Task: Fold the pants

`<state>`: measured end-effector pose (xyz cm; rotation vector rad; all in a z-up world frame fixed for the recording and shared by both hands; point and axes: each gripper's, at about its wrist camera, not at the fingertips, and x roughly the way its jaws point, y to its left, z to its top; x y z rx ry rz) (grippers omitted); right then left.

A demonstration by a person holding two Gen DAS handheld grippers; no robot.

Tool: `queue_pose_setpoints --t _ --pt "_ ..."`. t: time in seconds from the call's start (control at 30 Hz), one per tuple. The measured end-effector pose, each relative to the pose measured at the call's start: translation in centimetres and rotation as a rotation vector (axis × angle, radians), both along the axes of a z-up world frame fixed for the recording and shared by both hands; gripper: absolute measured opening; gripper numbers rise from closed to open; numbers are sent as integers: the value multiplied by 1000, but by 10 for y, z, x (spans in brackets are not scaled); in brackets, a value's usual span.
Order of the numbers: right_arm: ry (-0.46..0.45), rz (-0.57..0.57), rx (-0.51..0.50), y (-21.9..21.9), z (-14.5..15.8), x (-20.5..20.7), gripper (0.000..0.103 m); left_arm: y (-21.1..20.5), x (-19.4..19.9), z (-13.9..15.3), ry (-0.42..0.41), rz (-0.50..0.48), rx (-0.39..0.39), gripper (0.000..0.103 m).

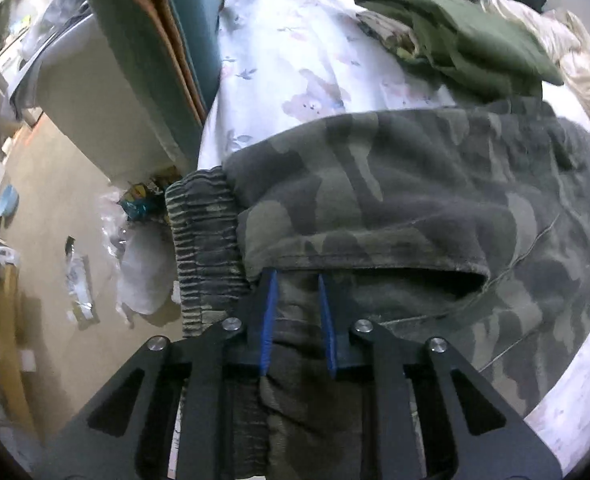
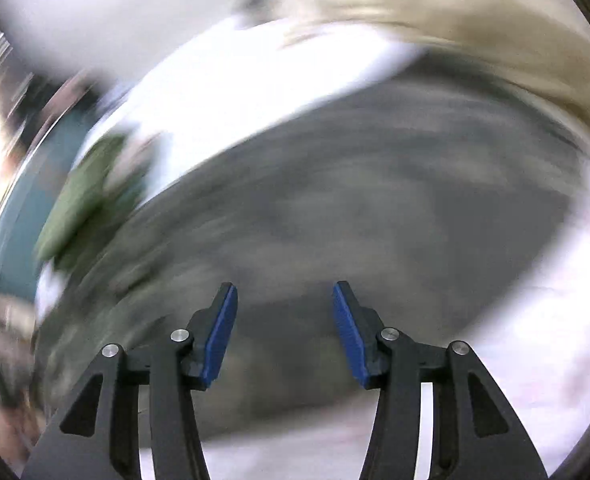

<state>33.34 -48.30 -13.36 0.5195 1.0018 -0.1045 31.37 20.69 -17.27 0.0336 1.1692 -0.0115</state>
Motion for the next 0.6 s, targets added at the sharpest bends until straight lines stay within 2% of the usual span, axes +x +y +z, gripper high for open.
queue_pose_setpoints --t 0.07,0.13,0.17,0.23,0.3,0.37,0.43,0.47,0.53,0.57,0.6 --pt "-1 -210 -14 -78 -8 -21 52 -5 2 -3 17 -5 30 17" --pt "-23 -382 31 -137 -17 -38 53 -13 4 -5 33 -11 72 17" --pt "-31 -453 34 -164 -19 -41 53 -16 5 -6 39 -9 89 17" --pt "-10 -515 -14 -190 -20 -34 53 -19 6 -6 44 2 108 17" --pt "21 -537 -63 -207 -20 -18 53 -16 6 -5 47 41 86 17" --pt "55 -513 -61 -220 -25 1 49 -13 6 -4 56 72 65 17" --pt "100 -451 -94 -221 -29 10 10 -13 6 -5 53 80 70 17" --pt "113 -410 -128 -219 -28 14 9 -14 5 -5 50 73 80 17" --pt "84 -384 -199 -218 -11 13 7 -14 5 -6 42 68 84 17" --pt "59 -416 -200 -221 -4 4 6 -14 5 -6 43 66 84 17" --pt "75 -431 -192 -218 -9 6 6 -14 6 -6 47 60 88 17"
